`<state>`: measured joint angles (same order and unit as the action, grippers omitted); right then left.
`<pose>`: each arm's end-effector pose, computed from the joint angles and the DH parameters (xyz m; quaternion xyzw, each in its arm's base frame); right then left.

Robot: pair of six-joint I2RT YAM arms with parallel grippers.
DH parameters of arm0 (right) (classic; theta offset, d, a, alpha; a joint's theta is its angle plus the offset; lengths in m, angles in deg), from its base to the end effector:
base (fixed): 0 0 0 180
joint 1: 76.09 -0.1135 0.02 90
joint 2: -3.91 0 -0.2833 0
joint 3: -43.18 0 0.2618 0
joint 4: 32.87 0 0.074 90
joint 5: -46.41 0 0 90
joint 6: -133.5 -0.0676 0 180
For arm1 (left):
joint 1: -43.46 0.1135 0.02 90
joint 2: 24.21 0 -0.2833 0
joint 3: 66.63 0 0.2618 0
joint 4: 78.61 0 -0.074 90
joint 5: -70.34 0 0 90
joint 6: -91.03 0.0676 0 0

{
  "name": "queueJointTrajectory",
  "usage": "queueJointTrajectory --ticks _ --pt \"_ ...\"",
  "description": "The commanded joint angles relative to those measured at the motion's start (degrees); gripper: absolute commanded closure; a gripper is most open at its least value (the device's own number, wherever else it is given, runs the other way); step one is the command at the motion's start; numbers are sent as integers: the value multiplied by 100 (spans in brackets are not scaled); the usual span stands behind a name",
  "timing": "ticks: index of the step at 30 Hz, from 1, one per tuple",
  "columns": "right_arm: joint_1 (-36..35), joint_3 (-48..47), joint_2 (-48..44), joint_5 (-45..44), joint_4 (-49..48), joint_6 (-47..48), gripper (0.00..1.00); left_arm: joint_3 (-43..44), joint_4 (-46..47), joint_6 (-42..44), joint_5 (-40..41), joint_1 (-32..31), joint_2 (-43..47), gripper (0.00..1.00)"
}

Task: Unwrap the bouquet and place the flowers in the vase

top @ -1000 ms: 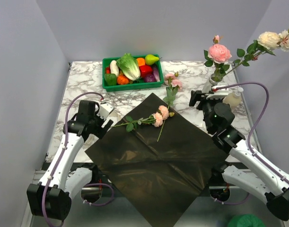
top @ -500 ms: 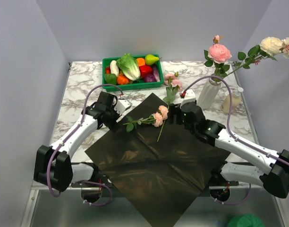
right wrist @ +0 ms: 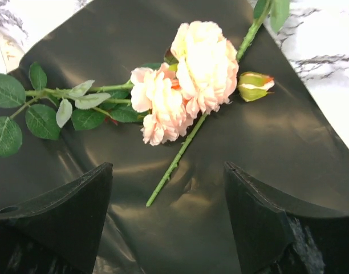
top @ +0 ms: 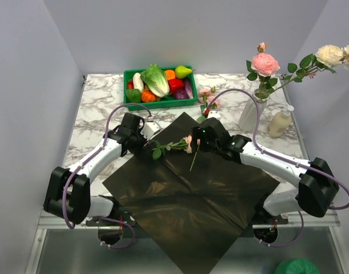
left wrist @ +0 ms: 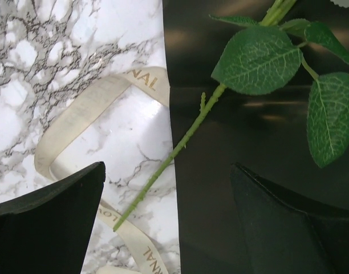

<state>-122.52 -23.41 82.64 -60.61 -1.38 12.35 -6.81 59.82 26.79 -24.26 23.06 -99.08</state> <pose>0.2355 0.2189 0.2406 -0.0631 0.9088 0.1379 0.3887 0.2574 -0.1015 0.2009 0.3858 0.8760 -0.0250 0.2884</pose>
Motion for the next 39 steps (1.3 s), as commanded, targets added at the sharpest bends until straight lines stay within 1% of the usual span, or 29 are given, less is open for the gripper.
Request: queueJointTrajectory --ticks 1,5,6,7,9,10,11,13,14,16,17,19,20,21,23,25,27,28,29,31,33,34,35,37,38,39 --pt "90 -405 132 -504 206 30 16 98 511 157 99 -130 -606 1" --pt "582 -668 527 -399 242 127 16 230 756 166 144 -201 -1143 1" --pt "809 -817 633 -269 233 180 16 239 810 166 161 -227 -1318 1" --pt "907 -931 921 -224 233 232 16 265 862 166 266 -253 -1415 1" --pt "1161 -1125 1195 -57 241 417 16 300 977 149 328 -289 -1608 4" --pt "1224 -1369 1466 -21 250 487 16 335 994 105 328 -289 -1644 7" --pt "1277 -1494 1634 -12 276 583 17 344 1056 87 346 -289 -1671 16" --pt "1382 -1879 1933 67 355 681 17 336 1074 52 346 -289 -1689 27" --pt "1418 -2038 2239 102 391 742 17 336 1082 52 363 -289 -1680 36" --pt "1479 -2267 2531 216 469 786 17 292 1074 52 381 -289 -1584 44" --pt "1497 -2486 2767 260 496 813 17 274 1048 61 381 -289 -1540 51" --pt "1532 -2680 3015 313 549 839 17 239 995 78 372 -289 -1338 60" --pt "1541 -2847 3120 304 566 865 17 221 916 70 363 -297 -1250 68" --pt "1576 -2935 3339 304 593 883 17 230 855 17 303 -289 -1058 73" --pt "1611 -3059 3525 295 681 918 18 248 636 -36 223 -289 -820 79" --pt "1646 -3112 3674 234 707 945 18 239 503 -97 83 -289 -416 79" --pt "1690 -3077 3736 181 707 954 19 256 292 -141 38 -289 -152 83" --pt "1708 -3060 3771 164 699 962 19 291 239 -202 12 -289 84 88" --pt "1734 -3051 3798 155 699 971 19 283 152 -220 12 -280 191 95" --pt "1804 -3051 3850 155 707 989 20 248 81 -221 -6 -280 428 100" --pt "1848 -3086 3947 181 707 1015 21 213 37 -151 -6 -280 491 100" --pt "1857 -3094 3973 198 707 1024 23 169 37 -124 20 -280 465 96" --pt "1857 -3138 4026 207 699 1024 25 160 28 -80 90 -280 430 86" --pt "1857 -3191 4088 295 672 1024 30 125 10 -53 126 -280 386 78" --pt "1857 -3261 4123 313 672 1015 31 125 -7 -53 117 -280 394 70" --pt "1857 -3288 4201 313 672 1006 32 125 -16 -53 117 -280 420 67"
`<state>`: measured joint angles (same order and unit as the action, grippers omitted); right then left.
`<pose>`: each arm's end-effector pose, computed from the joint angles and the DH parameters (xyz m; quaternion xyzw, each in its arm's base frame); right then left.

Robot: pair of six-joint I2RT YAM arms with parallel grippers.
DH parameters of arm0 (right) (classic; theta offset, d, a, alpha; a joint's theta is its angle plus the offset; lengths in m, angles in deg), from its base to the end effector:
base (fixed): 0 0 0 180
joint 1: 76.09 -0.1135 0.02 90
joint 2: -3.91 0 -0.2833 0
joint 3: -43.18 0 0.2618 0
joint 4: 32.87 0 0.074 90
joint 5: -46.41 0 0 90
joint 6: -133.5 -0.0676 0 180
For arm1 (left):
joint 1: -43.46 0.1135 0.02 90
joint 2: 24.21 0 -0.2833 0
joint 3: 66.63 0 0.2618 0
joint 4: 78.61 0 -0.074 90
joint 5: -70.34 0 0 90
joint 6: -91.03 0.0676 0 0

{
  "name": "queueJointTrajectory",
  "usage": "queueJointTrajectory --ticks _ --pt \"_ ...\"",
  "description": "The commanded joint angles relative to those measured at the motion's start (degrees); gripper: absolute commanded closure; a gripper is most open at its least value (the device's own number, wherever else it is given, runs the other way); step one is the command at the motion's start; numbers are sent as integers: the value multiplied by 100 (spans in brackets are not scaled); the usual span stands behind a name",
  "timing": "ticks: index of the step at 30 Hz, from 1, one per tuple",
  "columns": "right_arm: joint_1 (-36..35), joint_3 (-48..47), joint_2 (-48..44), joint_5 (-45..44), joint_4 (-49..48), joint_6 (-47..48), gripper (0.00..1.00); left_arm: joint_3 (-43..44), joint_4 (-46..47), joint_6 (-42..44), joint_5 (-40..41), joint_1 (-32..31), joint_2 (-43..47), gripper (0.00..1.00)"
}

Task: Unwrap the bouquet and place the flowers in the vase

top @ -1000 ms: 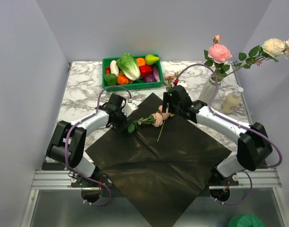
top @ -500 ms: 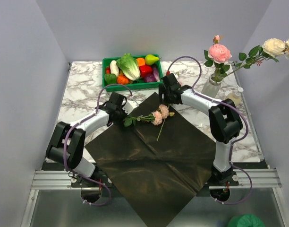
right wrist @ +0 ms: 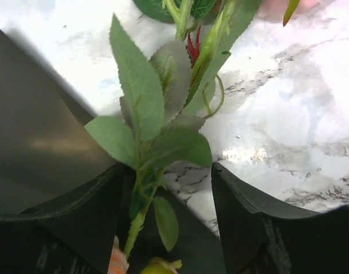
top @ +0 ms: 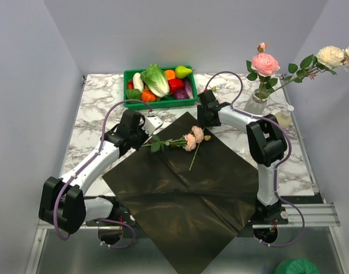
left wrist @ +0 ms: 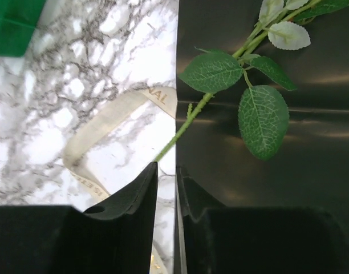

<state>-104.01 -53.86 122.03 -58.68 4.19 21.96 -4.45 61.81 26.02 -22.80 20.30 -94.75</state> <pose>0.4247 0.2051 0.1509 -0.0171 0.9538 -0.0009 0.3000 0.2555 -0.1133 0.2375 0.3896 0.8479 -0.0198 0.3591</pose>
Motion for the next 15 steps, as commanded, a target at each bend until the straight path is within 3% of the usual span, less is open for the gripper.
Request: queueJointTrajectory --ticks 1,3,6,7,10,15 --pt "6 -278 298 121 115 45 36 -129 -224 23 -29 -5 66 65" --pt "6 -287 325 103 97 27 42 -164 -285 32 -3 13 163 61" --pt "6 -165 264 103 -52 18 62 -243 -347 41 6 74 383 60" --pt "6 -129 194 59 -139 1 78 -287 -373 41 6 101 479 60" --pt "-3 -50 62 33 -263 -52 97 -427 -426 41 -3 224 690 60" --pt "-38 108 -456 -90 -482 -79 99 -639 -514 76 -73 435 954 60"
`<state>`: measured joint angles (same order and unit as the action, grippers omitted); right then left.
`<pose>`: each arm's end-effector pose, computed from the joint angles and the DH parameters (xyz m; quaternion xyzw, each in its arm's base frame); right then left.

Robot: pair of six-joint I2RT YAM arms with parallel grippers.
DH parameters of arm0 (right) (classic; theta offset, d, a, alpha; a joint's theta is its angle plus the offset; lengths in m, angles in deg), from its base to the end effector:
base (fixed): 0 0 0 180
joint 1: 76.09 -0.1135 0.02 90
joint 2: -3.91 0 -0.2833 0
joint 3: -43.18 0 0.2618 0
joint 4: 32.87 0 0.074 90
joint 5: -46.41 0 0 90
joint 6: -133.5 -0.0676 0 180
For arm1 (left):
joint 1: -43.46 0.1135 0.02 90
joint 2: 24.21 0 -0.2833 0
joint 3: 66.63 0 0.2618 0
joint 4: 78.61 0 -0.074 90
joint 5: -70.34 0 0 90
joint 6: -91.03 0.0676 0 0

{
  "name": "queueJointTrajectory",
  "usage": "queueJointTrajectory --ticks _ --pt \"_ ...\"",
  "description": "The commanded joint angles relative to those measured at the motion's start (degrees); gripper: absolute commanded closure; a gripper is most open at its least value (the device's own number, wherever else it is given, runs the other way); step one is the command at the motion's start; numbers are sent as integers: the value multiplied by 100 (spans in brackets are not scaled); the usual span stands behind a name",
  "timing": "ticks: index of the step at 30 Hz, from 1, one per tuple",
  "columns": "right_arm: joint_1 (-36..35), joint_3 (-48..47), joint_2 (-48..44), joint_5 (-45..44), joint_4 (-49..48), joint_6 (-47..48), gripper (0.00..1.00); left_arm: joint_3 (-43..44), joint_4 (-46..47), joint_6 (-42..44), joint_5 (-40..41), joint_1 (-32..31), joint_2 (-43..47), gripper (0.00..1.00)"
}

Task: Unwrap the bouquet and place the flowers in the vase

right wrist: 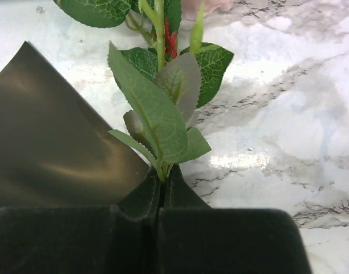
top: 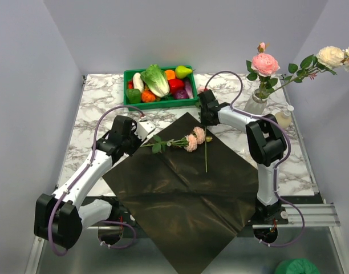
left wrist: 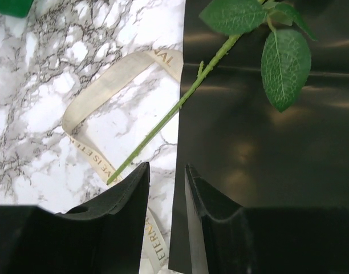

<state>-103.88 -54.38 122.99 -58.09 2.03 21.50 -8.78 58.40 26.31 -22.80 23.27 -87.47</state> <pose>0.4311 0.2081 0.1489 -0.0116 0.9503 0.0110 0.3108 0.2306 -0.0888 0.2360 0.3701 0.8581 -0.0098 0.3558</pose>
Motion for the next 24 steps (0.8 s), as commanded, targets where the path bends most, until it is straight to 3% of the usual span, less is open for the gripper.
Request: queueJointTrajectory --ticks 1,13,24 --pt "-68 187 -675 -289 -371 11 99 -241 -182 47 -64 181 296 60" --pt "-578 714 -3213 -975 -2110 1750 99 -320 -428 -5 -126 287 640 59" --pt "-648 1144 -4850 -9 -3508 3447 99 -399 -559 -23 -117 313 877 54"
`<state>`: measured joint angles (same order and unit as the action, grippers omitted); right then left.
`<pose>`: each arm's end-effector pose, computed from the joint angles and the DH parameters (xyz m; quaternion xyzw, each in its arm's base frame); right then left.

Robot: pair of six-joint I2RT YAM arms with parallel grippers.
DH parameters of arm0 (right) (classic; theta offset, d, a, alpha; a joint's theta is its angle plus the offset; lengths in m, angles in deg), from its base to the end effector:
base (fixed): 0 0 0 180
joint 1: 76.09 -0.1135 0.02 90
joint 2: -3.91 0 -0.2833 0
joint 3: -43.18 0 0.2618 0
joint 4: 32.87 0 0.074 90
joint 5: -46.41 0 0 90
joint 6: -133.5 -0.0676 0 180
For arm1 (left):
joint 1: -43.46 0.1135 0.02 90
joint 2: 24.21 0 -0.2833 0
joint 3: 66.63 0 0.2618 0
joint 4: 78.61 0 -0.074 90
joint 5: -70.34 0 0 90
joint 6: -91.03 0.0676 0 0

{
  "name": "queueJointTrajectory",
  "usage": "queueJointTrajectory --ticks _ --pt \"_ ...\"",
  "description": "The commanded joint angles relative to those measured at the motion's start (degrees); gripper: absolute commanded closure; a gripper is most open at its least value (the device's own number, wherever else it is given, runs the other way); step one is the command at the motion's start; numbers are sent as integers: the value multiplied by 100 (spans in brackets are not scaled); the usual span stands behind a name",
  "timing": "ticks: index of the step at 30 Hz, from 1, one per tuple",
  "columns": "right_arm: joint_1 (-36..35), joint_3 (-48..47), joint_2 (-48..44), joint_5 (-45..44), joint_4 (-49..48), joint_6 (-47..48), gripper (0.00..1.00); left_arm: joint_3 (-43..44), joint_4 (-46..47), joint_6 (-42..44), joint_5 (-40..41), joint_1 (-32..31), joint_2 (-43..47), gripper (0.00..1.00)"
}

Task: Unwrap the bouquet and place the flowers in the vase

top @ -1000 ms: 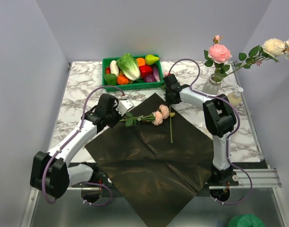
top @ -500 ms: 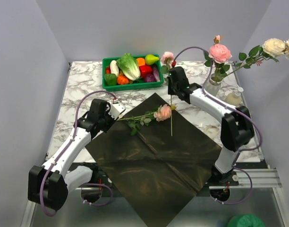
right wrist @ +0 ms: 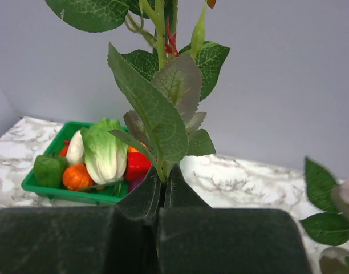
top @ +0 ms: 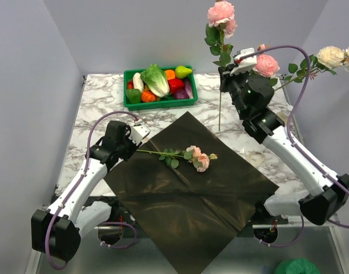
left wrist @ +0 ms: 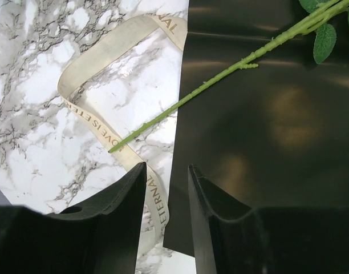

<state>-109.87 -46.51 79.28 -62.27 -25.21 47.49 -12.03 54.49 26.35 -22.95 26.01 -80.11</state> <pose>0.2940 0.1706 0.4684 -0.0976 0.6600 0.0852 0.7401 0.2061 -0.0688 0.2367 0.3500 0.8658 -0.0023 0.3576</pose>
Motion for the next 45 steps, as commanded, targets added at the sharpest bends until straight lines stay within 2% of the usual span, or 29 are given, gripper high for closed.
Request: queueJointTrajectory --ticks 1,9,13,16,18,24,28,33,45 --pt "-67 411 -602 574 -1004 936 99 -74 -177 -27 -102 40 158 54" --pt "-129 429 -1639 998 -1796 1885 99 -56 -221 -36 -14 49 193 51" --pt "-120 858 -2140 455 -2918 2623 99 -4 -230 -36 12 58 229 51" --pt "-68 956 -2264 -168 -3342 3300 99 32 -221 -27 48 58 228 50" --pt "177 1096 -2281 -215 -3388 3415 99 32 -195 -10 48 58 220 50" --pt "1213 1517 -2124 -567 -3563 2434 99 102 -160 -1 13 67 114 49" --pt "1725 1703 -1861 -707 -3976 2054 99 120 -142 34 -5 67 97 49" --pt "2278 1668 -1517 -699 -4029 1264 99 93 -81 78 4 93 27 48" --pt "2675 1273 -674 -751 -4442 867 99 5 25 201 12 190 -105 48"
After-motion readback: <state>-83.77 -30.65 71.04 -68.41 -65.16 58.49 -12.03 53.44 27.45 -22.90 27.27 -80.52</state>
